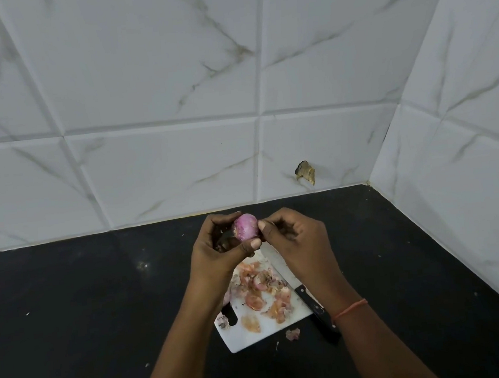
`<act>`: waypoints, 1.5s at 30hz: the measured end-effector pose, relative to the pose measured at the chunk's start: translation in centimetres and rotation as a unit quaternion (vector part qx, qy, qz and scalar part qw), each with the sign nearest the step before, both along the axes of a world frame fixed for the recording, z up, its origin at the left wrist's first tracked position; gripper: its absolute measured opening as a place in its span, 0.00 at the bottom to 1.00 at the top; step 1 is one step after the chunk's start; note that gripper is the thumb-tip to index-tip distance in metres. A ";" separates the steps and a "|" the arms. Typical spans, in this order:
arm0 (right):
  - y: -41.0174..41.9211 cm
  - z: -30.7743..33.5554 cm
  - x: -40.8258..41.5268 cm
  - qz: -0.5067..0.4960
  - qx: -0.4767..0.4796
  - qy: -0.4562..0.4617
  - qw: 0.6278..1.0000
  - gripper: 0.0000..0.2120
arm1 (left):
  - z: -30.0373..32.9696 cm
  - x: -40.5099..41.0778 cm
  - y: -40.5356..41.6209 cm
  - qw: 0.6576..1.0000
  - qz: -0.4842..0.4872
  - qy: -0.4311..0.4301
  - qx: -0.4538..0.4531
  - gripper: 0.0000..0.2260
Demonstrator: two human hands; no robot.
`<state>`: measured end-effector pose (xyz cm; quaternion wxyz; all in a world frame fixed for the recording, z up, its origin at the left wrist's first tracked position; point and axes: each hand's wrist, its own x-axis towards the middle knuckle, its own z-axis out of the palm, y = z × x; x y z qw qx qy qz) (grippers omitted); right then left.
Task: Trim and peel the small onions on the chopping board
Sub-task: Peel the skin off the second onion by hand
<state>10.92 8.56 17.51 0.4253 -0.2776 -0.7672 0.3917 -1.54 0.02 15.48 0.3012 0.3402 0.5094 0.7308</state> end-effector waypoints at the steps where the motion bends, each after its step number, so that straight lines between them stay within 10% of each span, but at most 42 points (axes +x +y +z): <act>1: 0.0 0.0 0.0 -0.002 -0.010 0.004 1.000 0.04 | 0.0 0.0 0.0 1.000 0.006 0.006 -0.001 0.23; 22: -1.2 0.9 -0.2 -0.014 -0.042 0.079 0.996 0.04 | 0.3 0.5 0.0 0.998 0.048 0.045 -0.019 0.22; 45: -0.5 -0.3 -0.4 -0.026 0.101 -0.116 0.988 0.03 | 0.5 0.2 -0.5 0.996 0.042 0.076 -0.020 0.23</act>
